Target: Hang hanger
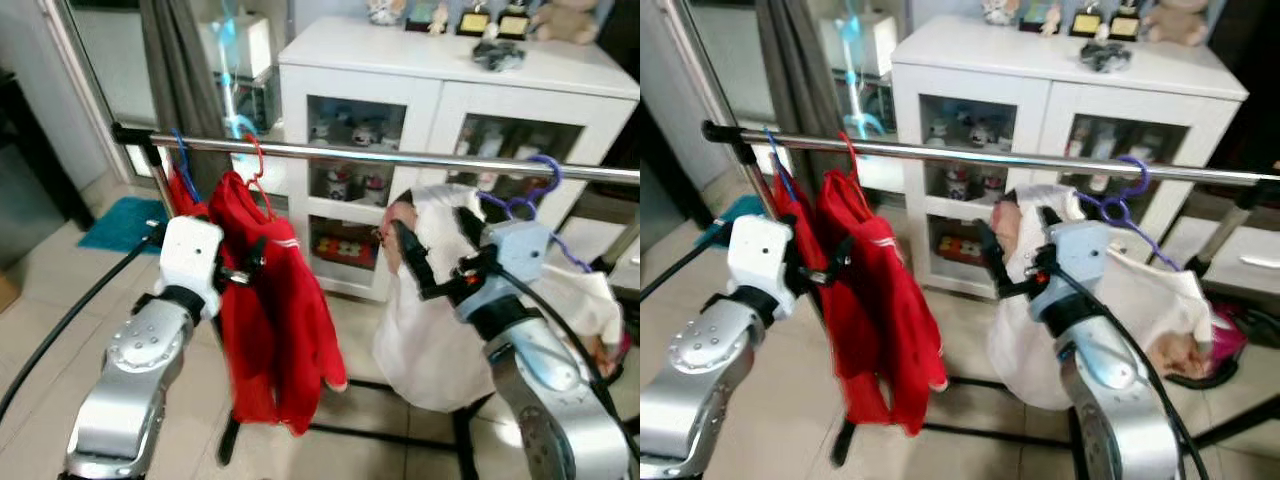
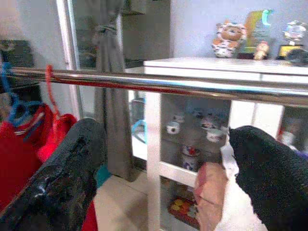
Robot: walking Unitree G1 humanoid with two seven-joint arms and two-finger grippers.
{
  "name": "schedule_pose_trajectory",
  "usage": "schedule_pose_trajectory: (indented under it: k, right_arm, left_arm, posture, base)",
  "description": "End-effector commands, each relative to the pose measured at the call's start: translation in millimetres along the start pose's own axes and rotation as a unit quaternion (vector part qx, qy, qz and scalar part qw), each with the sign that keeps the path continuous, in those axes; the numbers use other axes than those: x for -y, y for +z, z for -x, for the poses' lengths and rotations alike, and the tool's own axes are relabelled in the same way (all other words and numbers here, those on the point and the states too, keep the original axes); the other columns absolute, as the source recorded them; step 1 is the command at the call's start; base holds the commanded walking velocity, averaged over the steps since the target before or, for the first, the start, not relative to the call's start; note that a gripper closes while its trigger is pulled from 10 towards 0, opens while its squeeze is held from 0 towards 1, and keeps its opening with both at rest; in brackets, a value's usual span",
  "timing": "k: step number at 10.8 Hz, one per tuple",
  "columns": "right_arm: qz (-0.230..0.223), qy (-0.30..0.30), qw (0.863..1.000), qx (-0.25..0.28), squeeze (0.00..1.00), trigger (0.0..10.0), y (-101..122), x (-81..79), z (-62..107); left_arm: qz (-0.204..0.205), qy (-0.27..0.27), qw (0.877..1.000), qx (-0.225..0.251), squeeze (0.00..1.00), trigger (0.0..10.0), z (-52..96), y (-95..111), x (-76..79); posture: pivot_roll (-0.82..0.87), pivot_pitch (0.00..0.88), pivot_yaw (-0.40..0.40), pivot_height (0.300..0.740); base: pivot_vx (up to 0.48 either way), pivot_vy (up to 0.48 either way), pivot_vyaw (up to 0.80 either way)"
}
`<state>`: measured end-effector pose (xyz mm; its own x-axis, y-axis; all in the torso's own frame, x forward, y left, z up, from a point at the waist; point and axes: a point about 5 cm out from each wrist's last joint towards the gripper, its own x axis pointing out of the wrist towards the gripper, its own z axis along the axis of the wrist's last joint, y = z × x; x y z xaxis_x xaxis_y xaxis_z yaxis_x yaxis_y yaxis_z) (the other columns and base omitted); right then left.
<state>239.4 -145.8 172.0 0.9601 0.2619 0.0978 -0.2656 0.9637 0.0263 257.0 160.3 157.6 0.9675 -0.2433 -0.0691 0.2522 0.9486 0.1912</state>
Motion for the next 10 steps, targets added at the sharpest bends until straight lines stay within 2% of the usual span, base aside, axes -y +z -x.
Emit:
schedule_pose_trajectory:
  k: [1, 2, 5, 7, 8, 9, 10]
  right_arm:
    - [-0.025, -0.009, 0.999, -0.023, 1.0, 10.0, -4.6, 1.2, -1.3]
    - [-0.06, 0.008, 0.998, -0.032, 1.0, 10.0, -7.0, -0.5, -0.4]
    - [-0.067, 0.017, 0.997, -0.033, 1.0, 10.0, -11.5, -6.9, -0.3]
    - [-0.074, 0.011, 0.996, -0.041, 1.0, 10.0, -12.8, -6.5, -2.5]
    - [-0.082, 0.004, 0.996, -0.038, 1.0, 10.0, -12.8, -5.3, -3.8]
    - [-0.085, -0.02, 0.995, -0.039, 0.85, 10.0, -13.1, -0.4, -9.7]
    - [-0.076, -0.035, 0.995, -0.047, 0.0, 10.0, -14.3, 3.2, -13.3]
  left_arm:
    - [-0.002, 0.005, 1.0, -0.005, 1.0, 10.0, 0.3, -0.8, -3.3]
    - [-0.002, 0.007, 1.0, -0.006, 1.0, 10.0, 0.8, -1.2, -3.1]
    - [-0.005, 0.007, 1.0, -0.006, 1.0, 10.0, 1.0, -1.2, -4.4]
    - [0.012, 0.003, 1.0, -0.001, 1.0, 10.0, 1.1, 0.9, -3.2]
    - [0.021, 0.001, 1.0, -0.008, 0.59, 10.0, 0.6, 0.5, -2.3]
    - [0.018, 0.002, 1.0, -0.004, 0.37, 10.0, -0.4, 0.7, -1.8]
    - [-0.003, 0.016, 1.0, 0.005, 0.29, 10.0, -1.1, 1.9, -3.3]
  posture:
    - [-0.03, 0.0, 0.057, 0.74]
    - [-0.03, 0.0, 0.057, 0.74]
    - [-0.03, 0.0, 0.056, 0.74]
    - [-0.03, 0.0, 0.053, 0.74]
    - [-0.03, 0.0, 0.052, 0.74]
    - [-0.02, 0.0, 0.048, 0.74]
    - [-0.02, 0.0, 0.039, 0.74]
  base:
    - [0.0, 0.345, 0.0]
    - [0.0, 0.349, 0.0]
    - [0.0, 0.342, 0.0]
    - [0.0, 0.0, 0.0]
    - [0.0, 0.0, 0.0]
    - [0.0, 0.0, 0.0]
    - [0.0, 0.0, 0.0]
